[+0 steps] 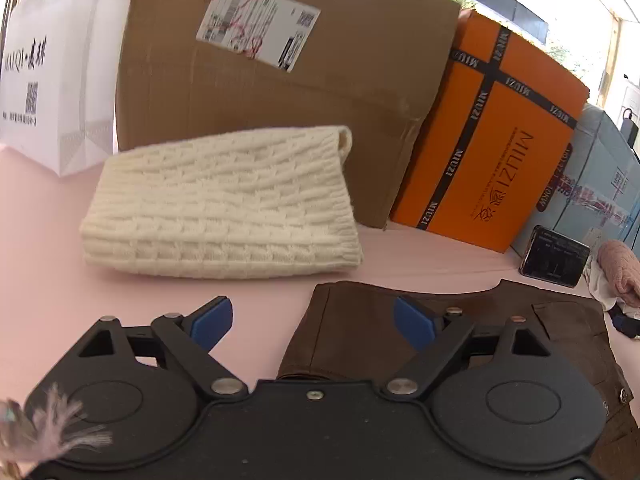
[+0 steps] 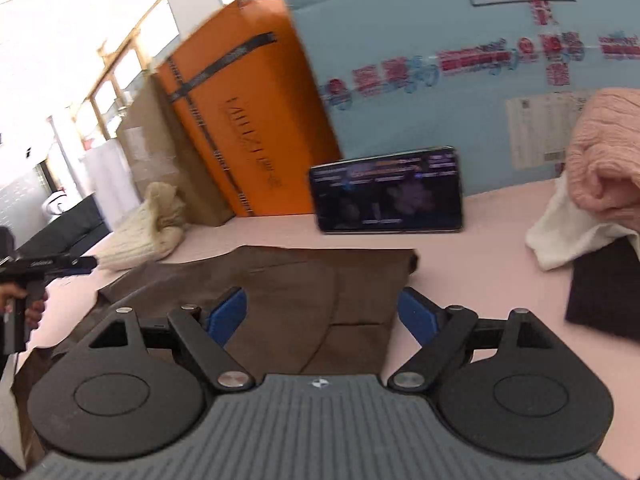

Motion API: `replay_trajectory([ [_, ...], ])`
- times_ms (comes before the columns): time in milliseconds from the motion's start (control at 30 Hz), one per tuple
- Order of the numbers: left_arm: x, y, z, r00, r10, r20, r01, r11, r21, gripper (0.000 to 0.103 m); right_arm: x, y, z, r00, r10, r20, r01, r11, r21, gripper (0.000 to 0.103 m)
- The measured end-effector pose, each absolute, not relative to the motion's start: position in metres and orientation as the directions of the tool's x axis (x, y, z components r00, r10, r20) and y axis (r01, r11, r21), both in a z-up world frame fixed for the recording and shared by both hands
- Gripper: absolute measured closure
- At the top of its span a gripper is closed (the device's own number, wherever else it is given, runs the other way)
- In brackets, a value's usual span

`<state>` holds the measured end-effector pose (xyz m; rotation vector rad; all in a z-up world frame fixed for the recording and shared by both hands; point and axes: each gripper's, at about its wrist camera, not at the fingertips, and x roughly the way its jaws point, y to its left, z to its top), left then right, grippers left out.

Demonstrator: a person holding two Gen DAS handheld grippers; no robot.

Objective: Fold clothes
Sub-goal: 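Lower the jacket flat onto the table and open both tools, then grasp a jacket edge with the left tool while the right tool grasps another edge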

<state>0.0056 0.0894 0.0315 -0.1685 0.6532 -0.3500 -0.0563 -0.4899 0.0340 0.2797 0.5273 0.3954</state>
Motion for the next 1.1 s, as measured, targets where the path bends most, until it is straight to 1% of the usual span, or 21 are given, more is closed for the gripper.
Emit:
replay_trajectory([
  [33,0.012,0.086,0.025,0.712,-0.384,-0.588,0.272,0.922,-0.274,0.014,-0.046,-0.492,0.032,0.802,0.396,-0.448,-0.246,0.901,0.356,0.021],
  [100,0.019,0.079,0.014,0.683,-0.385,-0.621,0.277,0.923,-0.267,0.014,-0.028,-0.492,0.026,0.796,0.372,-0.477,-0.206,0.908,0.365,0.021],
  [200,0.02,0.061,0.01,0.693,-0.343,-0.634,0.297,0.937,-0.183,0.018,-0.01,-0.488,0.017,0.792,0.358,-0.495,-0.182,0.912,0.369,0.02],
  [233,0.019,0.054,0.01,0.7,-0.325,-0.636,0.311,0.94,-0.137,0.034,-0.006,-0.486,0.015,0.793,0.358,-0.493,-0.181,0.911,0.371,0.02],
  [267,0.015,0.045,0.011,0.712,-0.3,-0.635,0.334,0.94,-0.071,0.043,-0.004,-0.484,0.015,0.794,0.361,-0.489,-0.182,0.909,0.375,0.02],
  [300,0.01,0.037,0.011,0.724,-0.284,-0.629,0.357,0.934,-0.01,0.053,-0.002,-0.483,0.015,0.793,0.373,-0.482,-0.191,0.903,0.385,0.033],
  [333,0.004,0.029,0.012,0.734,-0.282,-0.617,0.386,0.922,0.038,0.066,0.0,-0.479,0.013,0.787,0.379,-0.487,-0.192,0.9,0.391,0.043],
  [367,-0.003,0.022,0.014,0.746,-0.28,-0.604,0.409,0.908,0.085,0.072,0.002,-0.476,0.01,0.781,0.383,-0.493,-0.191,0.898,0.396,0.059],
  [400,-0.01,0.016,0.016,0.761,-0.275,-0.587,0.423,0.897,0.128,0.081,0.001,-0.472,0.011,0.789,0.352,-0.503,-0.176,0.914,0.365,0.077],
  [433,-0.017,0.01,0.018,0.776,-0.271,-0.569,0.435,0.884,0.172,0.084,-0.001,-0.471,0.013,0.793,0.341,-0.505,-0.169,0.919,0.356,0.091],
  [467,-0.023,0.004,0.02,0.791,-0.27,-0.55,0.444,0.871,0.21,0.085,-0.003,-0.471,0.013,0.794,0.343,-0.503,-0.168,0.918,0.361,0.095],
  [533,-0.032,-0.004,0.027,0.817,-0.281,-0.504,0.453,0.853,0.259,0.086,-0.008,-0.47,0.014,0.8,0.327,-0.504,-0.162,0.925,0.344,0.095],
  [633,-0.027,-0.016,0.042,0.829,-0.321,-0.457,0.468,0.847,0.254,0.086,-0.016,-0.475,0.017,0.819,0.278,-0.501,-0.131,0.942,0.309,0.096],
  [733,-0.015,-0.034,0.053,0.824,-0.355,-0.442,0.486,0.844,0.227,0.086,-0.019,-0.489,0.018,0.838,0.211,-0.503,-0.074,0.958,0.279,0.096],
  [800,-0.001,-0.05,0.054,0.826,-0.355,-0.439,0.487,0.841,0.237,0.086,-0.016,-0.5,0.018,0.844,0.17,-0.509,-0.026,0.961,0.276,0.096],
  [867,0.014,-0.065,0.049,0.829,-0.323,-0.457,0.476,0.837,0.271,0.086,-0.012,-0.508,0.017,0.845,0.15,-0.514,0.004,0.958,0.286,0.096],
  [967,0.032,-0.078,0.032,0.814,-0.252,-0.522,0.463,0.825,0.324,0.086,-0.006,-0.513,0.016,0.832,0.171,-0.528,0.004,0.949,0.314,0.096],
  [1000,0.036,-0.081,0.026,0.806,-0.227,-0.547,0.462,0.818,0.341,0.085,-0.004,-0.511,0.016,0.825,0.182,-0.536,-0.007,0.95,0.312,0.096],
  [1033,0.038,-0.082,0.021,0.801,-0.206,-0.562,0.46,0.813,0.358,0.081,-0.003,-0.509,0.015,0.818,0.192,-0.543,-0.018,0.951,0.31,0.095],
  [1067,0.037,-0.082,0.019,0.808,-0.194,-0.556,0.45,0.813,0.371,0.079,-0.001,-0.508,0.014,0.81,0.202,-0.55,-0.029,0.951,0.308,0.095],
  [1100,0.036,-0.081,0.019,0.816,-0.183,-0.548,0.437,0.815,0.379,0.069,-0.001,-0.507,0.013,0.808,0.2,-0.554,-0.032,0.954,0.299,0.095],
])
